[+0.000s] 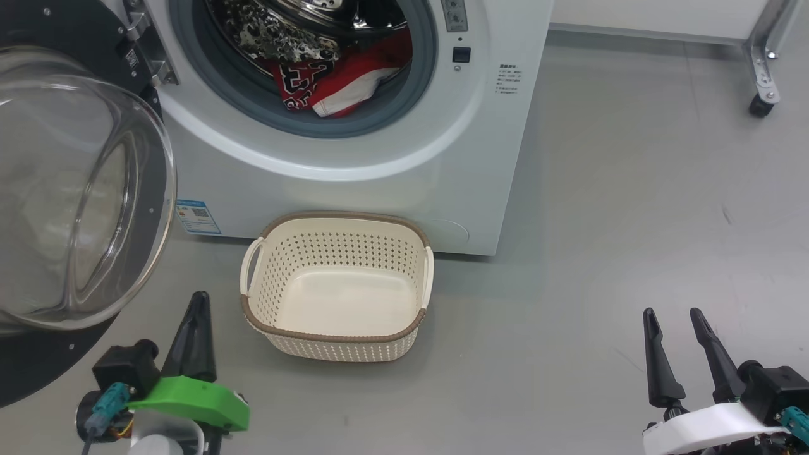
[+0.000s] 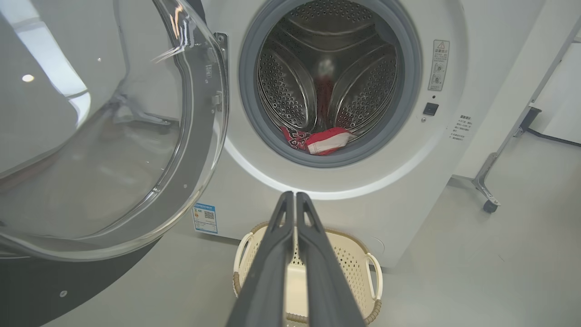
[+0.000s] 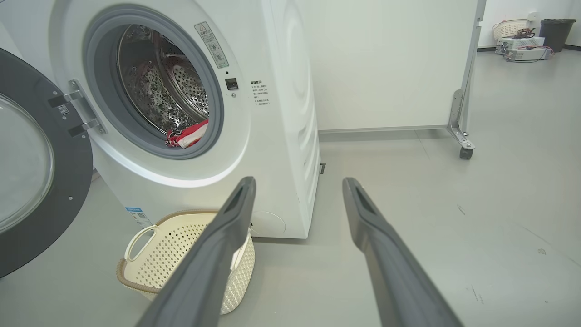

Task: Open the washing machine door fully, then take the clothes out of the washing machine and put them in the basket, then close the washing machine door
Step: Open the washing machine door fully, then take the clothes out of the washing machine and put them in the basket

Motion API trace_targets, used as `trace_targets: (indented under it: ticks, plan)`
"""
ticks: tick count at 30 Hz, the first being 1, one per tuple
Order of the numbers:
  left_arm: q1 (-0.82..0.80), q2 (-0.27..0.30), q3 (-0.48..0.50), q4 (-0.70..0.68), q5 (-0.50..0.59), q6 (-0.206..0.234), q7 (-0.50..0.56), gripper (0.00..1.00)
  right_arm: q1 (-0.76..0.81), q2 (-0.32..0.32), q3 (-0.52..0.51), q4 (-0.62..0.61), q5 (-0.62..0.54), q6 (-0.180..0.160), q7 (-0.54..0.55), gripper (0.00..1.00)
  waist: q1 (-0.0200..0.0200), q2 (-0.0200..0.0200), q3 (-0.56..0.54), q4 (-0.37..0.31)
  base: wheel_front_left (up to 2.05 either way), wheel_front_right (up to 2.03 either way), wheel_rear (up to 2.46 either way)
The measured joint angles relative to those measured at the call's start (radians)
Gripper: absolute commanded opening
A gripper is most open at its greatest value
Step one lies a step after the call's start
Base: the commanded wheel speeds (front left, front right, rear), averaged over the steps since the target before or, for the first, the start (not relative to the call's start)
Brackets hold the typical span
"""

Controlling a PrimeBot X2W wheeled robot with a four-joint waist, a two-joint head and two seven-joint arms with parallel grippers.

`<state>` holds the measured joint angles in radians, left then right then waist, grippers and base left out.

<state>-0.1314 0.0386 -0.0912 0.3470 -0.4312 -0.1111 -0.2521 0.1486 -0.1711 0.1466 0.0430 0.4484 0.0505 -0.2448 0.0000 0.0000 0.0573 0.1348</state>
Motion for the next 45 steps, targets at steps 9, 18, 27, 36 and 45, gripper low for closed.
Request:
trace_targets:
  ticks: [9,18,27,36,45]
  plan:
    - [0.023,-0.001,-0.089,-0.034,0.0,-0.009,0.0,1.0,0.021,0.004,-0.021,-0.005,0.0,0.0,-0.003,1.0,0.0,0.0,-0.014,-0.049,0.0,0.0,0.0]
    - [0.026,0.0,-0.096,-0.067,-0.014,-0.009,0.0,1.0,0.025,0.004,-0.03,-0.017,0.0,0.0,-0.003,1.0,0.0,0.0,-0.017,-0.053,0.0,0.0,0.0]
    - [0.037,0.0,-0.099,-0.088,-0.018,-0.009,0.0,1.0,0.029,0.004,-0.031,-0.021,-0.001,0.0,-0.003,1.0,0.0,0.0,-0.024,-0.053,0.0,0.0,0.0]
    - [0.051,0.0,-0.104,-0.097,-0.018,-0.009,0.0,1.0,0.041,0.004,-0.031,-0.021,-0.001,0.0,-0.003,1.0,0.0,0.0,-0.031,-0.054,0.0,0.0,0.0]
    - [0.057,0.0,-0.104,-0.108,-0.018,-0.009,0.0,1.0,0.046,0.006,-0.034,-0.024,-0.002,0.0,-0.003,1.0,0.0,0.0,-0.036,-0.053,0.0,0.0,0.0]
